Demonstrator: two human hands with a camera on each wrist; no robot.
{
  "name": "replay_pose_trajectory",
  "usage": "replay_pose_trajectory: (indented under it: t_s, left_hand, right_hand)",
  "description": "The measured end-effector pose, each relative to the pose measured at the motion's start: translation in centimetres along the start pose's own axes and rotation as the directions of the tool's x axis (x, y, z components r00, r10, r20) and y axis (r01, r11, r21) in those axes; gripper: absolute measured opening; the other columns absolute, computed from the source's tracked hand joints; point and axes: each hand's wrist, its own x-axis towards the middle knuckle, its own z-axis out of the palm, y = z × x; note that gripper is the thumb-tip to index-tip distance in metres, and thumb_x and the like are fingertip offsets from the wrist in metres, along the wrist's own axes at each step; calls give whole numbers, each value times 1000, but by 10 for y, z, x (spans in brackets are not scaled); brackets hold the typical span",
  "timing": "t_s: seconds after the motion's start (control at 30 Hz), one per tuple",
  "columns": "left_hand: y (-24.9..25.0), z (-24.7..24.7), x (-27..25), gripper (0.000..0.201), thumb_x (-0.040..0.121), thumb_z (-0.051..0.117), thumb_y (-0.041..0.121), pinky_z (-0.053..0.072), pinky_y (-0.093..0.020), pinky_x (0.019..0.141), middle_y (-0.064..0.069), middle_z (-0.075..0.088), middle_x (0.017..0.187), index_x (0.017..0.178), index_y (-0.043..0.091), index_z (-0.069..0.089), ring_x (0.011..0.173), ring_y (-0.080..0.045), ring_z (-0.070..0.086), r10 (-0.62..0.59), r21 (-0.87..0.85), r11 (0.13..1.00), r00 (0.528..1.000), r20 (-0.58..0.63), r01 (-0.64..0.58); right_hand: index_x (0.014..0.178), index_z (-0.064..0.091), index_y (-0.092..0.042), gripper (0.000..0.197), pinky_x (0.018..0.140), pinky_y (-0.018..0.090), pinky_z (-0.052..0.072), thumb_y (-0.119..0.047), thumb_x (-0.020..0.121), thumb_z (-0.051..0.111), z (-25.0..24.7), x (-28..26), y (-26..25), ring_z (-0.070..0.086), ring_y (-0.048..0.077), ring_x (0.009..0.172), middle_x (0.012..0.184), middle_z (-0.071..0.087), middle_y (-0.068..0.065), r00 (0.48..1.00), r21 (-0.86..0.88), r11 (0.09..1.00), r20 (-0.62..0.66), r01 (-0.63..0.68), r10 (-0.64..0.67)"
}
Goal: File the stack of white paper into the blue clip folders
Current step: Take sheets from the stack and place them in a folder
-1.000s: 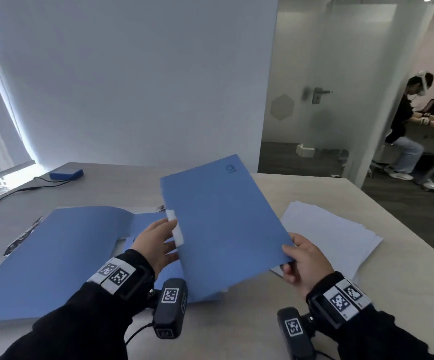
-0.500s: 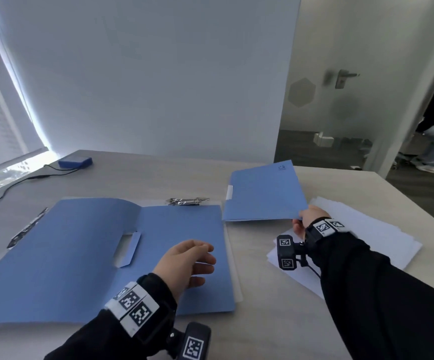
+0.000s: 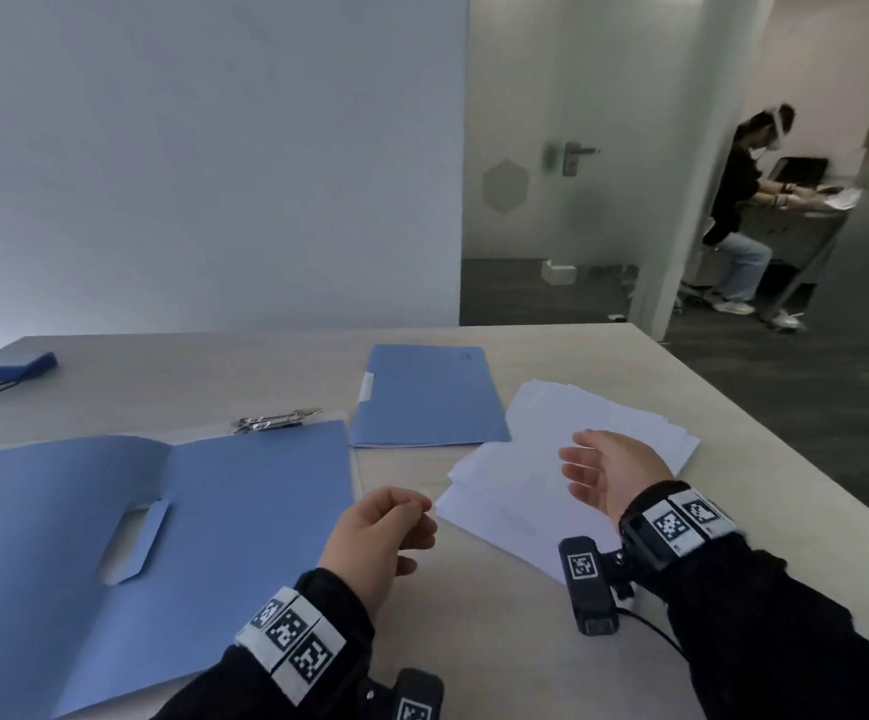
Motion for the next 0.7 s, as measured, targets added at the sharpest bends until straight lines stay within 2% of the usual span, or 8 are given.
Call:
replay_pose_trajectory:
  t_s: [0.17,0.33,0.47,0.5,0.53,0.57,0.6,0.7]
  left_hand:
    - [-6,55,-2,16,90,54,9,47,-29,73,1,73,80,86,14,69,79,-14,67,150,-3,989,983,-110,-151]
    - [-12,85,19,21,89,54,14,42,-18,74,13,71,94,86,26,71,93,-4,62,243,189,957,964,-111,-220]
    - [-20,87,50,26,92,50,20,43,-12,79,9,68,109,109,28,68,90,-4,61,218,356,920,969,-115,-165]
    - [-23,88,59,30,92,49,20,45,-17,88,5,66,120,117,28,64,101,-7,61,210,416,897,972,-103,-149]
    - [-25,89,68,35,92,49,21,40,-26,103,2,59,135,125,27,60,121,-13,55,210,504,851,975,-74,-145]
    - [-27,92,76,41,92,48,23,29,-35,115,3,46,148,133,27,54,139,-16,38,209,610,779,977,-33,-146]
    - [-27,95,81,48,92,47,27,19,-41,119,6,33,156,140,26,45,147,-18,22,198,712,688,980,6,-144]
    - [-24,102,89,64,88,42,39,4,-47,121,10,10,162,149,27,25,151,-20,-1,76,871,477,993,93,-118]
  right_hand:
    - [96,63,1,14,57,33,53,-8,88,57,-78,-18,6,62,25,67,80,66,15,985,52,999,-172,16,-7]
    - [110,55,0,27,73,40,54,-21,95,52,-113,-26,10,63,31,99,106,65,18,988,84,990,-99,-110,118]
    - [113,53,3,32,71,41,53,-23,96,50,-119,-22,8,64,31,90,104,65,20,984,109,981,-62,-158,165]
    - [113,53,4,32,69,40,53,-23,96,49,-120,-20,8,65,30,89,101,66,20,983,100,981,-65,-165,172]
    - [111,54,4,32,68,40,53,-24,96,49,-120,-18,8,66,30,88,99,66,19,981,87,981,-68,-175,181]
    - [110,55,4,32,67,40,53,-24,96,50,-120,-17,8,66,30,87,98,67,19,979,73,979,-70,-188,193]
    - [109,55,4,32,66,39,53,-24,96,50,-120,-15,7,67,29,86,97,67,19,976,58,978,-66,-202,206]
    - [105,57,5,31,65,39,54,-24,96,51,-121,-11,3,68,29,86,98,68,20,971,7,972,-49,-234,234]
